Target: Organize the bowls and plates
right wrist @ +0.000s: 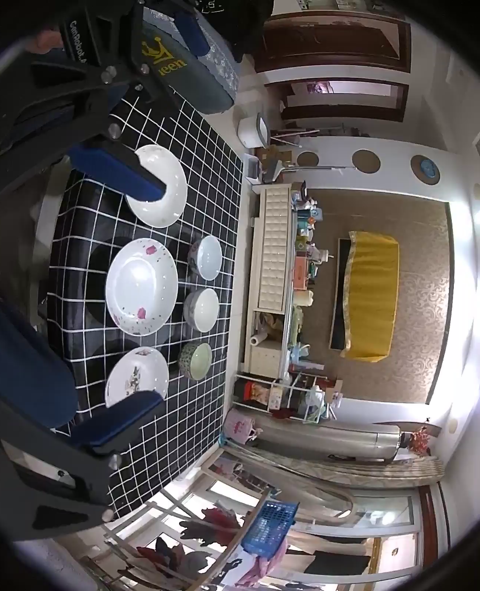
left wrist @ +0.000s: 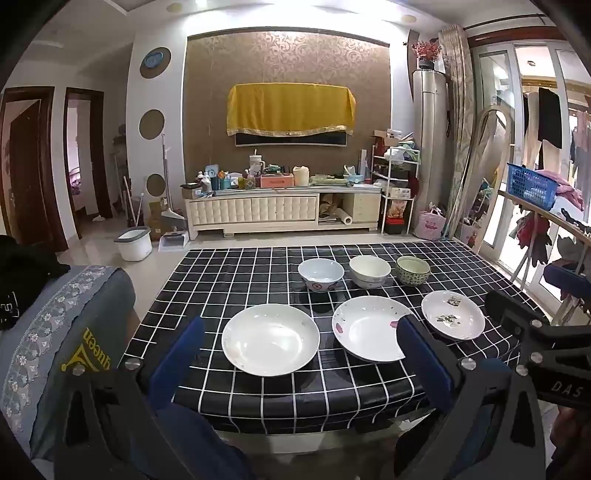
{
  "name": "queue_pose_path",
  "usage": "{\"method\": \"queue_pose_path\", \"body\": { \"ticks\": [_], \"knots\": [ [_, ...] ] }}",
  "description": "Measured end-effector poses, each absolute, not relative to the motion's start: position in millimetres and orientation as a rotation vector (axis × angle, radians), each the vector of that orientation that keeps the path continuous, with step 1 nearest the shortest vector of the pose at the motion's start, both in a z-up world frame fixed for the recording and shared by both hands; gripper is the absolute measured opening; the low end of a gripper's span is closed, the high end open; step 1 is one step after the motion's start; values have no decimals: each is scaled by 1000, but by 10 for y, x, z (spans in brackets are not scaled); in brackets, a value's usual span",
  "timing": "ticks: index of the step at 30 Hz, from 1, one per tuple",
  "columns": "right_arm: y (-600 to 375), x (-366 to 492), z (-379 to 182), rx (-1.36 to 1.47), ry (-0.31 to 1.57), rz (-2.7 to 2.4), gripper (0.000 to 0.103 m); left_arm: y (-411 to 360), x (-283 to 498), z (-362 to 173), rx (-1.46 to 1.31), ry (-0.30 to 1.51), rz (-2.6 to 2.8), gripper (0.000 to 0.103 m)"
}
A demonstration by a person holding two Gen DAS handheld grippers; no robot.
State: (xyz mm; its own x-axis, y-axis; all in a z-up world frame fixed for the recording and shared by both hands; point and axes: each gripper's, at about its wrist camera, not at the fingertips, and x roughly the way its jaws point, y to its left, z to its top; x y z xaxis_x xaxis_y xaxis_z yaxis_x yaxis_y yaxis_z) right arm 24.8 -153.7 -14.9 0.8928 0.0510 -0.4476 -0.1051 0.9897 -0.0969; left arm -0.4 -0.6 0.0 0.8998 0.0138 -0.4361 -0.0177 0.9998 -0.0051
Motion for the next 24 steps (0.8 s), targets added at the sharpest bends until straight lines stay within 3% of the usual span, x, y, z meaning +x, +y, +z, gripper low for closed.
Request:
{"method": "queue_pose_path", "body": {
  "ticks": [24],
  "knots": [
    [-1555, 235, -178, -114, 467, 93, 103, -59, -48, -19, -2, 456, 17, 103]
  ]
}}
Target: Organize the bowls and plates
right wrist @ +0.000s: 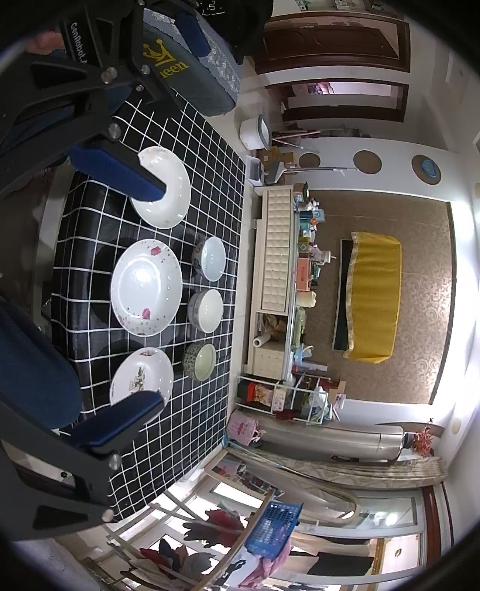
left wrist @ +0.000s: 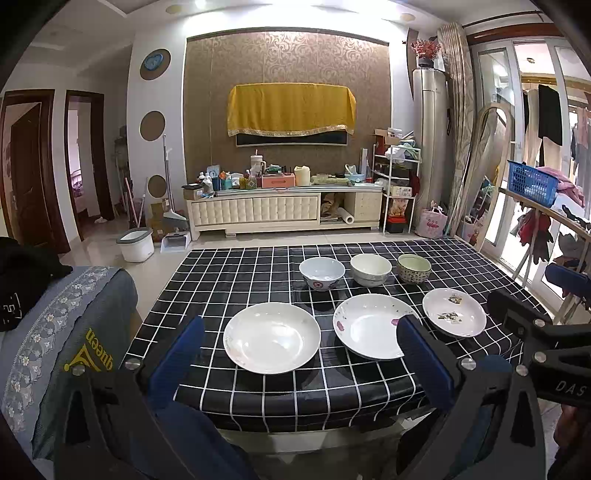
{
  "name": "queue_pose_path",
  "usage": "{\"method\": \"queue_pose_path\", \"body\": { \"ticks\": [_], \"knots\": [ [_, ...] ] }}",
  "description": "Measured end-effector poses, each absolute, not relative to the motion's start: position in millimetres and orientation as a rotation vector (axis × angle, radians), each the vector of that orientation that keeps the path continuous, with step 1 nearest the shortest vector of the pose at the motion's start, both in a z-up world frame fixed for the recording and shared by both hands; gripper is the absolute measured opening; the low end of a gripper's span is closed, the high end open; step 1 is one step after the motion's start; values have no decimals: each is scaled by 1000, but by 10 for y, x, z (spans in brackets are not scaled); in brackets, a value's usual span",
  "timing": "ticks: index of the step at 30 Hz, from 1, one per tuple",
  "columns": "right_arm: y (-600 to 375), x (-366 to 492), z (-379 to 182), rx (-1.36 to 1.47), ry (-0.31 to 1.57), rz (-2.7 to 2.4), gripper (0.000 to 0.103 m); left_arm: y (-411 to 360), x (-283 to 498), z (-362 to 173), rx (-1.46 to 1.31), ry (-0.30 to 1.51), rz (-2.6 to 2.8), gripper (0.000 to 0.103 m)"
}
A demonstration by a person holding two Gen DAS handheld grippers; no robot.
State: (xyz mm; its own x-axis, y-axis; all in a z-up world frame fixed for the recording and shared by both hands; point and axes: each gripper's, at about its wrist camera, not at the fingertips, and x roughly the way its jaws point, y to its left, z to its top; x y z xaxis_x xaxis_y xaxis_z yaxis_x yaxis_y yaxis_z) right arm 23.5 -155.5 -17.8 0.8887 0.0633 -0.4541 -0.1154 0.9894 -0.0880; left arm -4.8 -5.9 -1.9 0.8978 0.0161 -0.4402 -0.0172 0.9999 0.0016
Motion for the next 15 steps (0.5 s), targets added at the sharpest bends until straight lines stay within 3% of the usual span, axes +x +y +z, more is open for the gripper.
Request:
{"method": "queue_pose_path", "body": {
  "ticks": [15],
  "knots": [
    [-1590, 195, -164, -104, 471, 98, 103, -35, -50, -15, 4, 460, 21, 103]
  ]
}}
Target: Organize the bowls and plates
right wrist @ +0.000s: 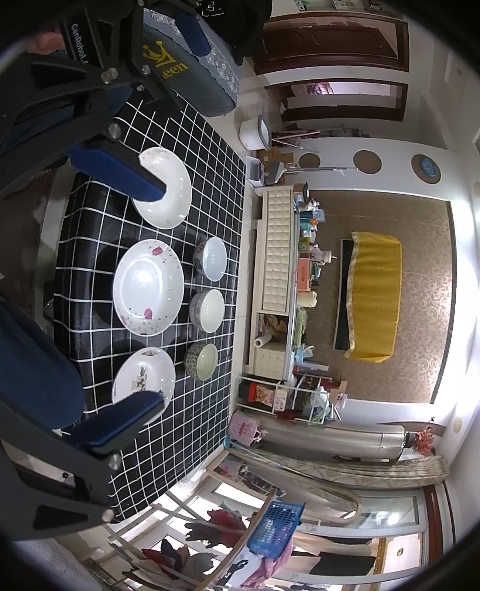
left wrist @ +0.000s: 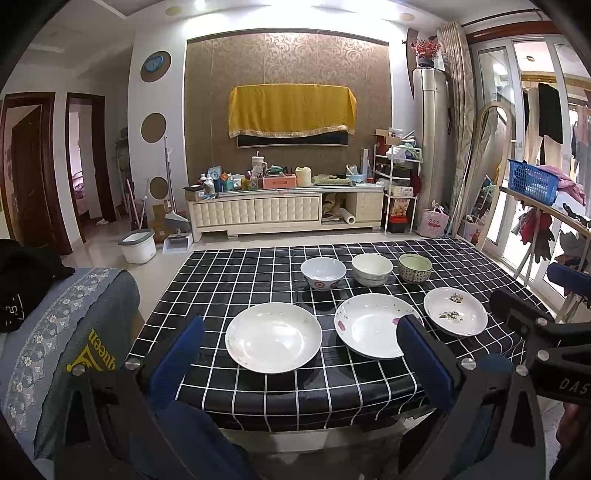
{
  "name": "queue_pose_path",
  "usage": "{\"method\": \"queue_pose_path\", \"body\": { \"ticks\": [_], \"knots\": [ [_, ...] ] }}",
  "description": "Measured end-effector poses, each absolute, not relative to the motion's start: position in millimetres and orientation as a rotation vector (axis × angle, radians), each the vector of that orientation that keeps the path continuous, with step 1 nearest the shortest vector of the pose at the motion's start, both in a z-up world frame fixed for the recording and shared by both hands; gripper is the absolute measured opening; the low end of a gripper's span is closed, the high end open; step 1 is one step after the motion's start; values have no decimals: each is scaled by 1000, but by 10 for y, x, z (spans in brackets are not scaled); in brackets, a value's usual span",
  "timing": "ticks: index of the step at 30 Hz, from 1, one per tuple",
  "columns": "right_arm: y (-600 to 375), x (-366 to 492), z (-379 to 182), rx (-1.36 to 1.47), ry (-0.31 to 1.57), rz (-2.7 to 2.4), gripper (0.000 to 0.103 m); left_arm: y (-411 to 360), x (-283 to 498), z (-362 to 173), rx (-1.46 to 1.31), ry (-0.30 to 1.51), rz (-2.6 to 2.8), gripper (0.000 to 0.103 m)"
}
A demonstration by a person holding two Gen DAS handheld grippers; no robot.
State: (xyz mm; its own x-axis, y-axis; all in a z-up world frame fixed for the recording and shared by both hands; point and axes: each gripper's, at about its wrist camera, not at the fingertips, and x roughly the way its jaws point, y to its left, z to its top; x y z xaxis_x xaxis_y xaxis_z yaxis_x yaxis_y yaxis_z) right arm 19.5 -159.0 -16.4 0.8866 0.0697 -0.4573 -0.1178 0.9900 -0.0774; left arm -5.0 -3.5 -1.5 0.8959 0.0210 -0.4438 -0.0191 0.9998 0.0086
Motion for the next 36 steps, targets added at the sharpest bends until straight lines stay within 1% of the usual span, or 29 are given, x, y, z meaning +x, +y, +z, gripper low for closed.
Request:
{"method": "queue_pose_path", "body": {
  "ticks": [36],
  "knots": [
    [-1577, 165, -179, -107, 483, 97, 103, -66, -85, -17, 2, 458, 25, 103]
  ]
}}
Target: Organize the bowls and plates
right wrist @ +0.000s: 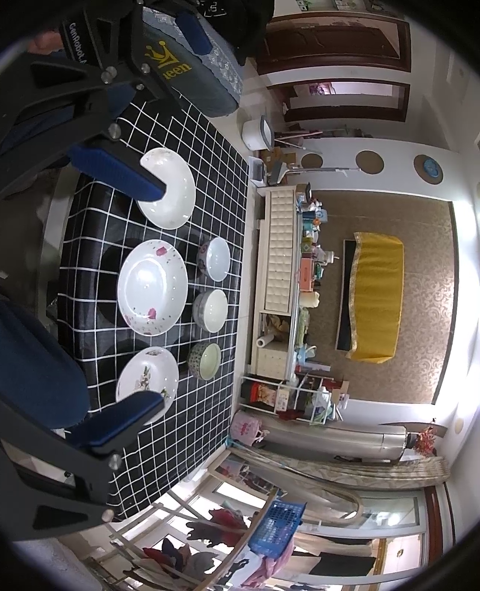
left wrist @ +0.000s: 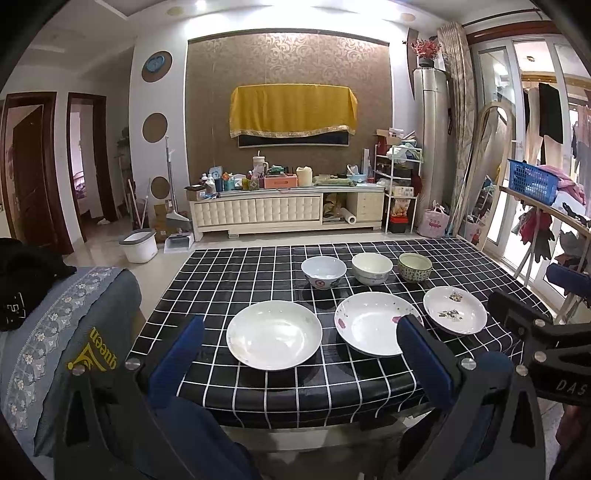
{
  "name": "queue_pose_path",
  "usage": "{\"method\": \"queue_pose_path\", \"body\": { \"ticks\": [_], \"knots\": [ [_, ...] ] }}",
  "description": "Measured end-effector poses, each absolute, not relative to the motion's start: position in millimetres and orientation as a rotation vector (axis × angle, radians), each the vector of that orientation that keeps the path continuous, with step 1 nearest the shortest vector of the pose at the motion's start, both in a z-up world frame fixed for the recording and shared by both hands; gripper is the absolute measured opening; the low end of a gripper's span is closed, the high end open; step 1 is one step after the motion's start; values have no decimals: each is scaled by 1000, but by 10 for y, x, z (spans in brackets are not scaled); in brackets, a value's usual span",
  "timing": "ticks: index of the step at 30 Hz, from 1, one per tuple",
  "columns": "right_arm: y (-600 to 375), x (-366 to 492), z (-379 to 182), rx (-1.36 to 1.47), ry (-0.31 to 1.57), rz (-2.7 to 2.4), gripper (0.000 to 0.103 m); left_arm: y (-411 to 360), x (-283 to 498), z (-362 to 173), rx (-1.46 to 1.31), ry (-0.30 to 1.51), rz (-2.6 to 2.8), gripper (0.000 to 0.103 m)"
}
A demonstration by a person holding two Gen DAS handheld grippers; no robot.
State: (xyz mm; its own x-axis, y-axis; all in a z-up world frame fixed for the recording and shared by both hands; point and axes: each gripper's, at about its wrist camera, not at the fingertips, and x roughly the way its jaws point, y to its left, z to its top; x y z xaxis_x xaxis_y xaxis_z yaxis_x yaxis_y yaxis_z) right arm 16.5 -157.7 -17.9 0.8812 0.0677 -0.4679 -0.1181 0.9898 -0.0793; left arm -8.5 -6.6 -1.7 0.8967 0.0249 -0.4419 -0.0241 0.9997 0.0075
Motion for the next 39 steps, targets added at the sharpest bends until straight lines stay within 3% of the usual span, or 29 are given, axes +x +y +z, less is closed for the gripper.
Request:
{"method": "queue_pose_path", "body": {
  "ticks": [19, 31, 39],
  "knots": [
    [-1538, 462, -234, -111, 530, 86, 103, 87, 144, -37, -42, 495, 41, 103],
    [-1159, 1316, -318, -172, 630, 147, 103, 497, 940, -88, -51, 592, 100, 103],
    [-844, 1951, -697, -196, 781, 225, 103, 975, 1590, -493, -127, 750, 139, 103]
  ]
}}
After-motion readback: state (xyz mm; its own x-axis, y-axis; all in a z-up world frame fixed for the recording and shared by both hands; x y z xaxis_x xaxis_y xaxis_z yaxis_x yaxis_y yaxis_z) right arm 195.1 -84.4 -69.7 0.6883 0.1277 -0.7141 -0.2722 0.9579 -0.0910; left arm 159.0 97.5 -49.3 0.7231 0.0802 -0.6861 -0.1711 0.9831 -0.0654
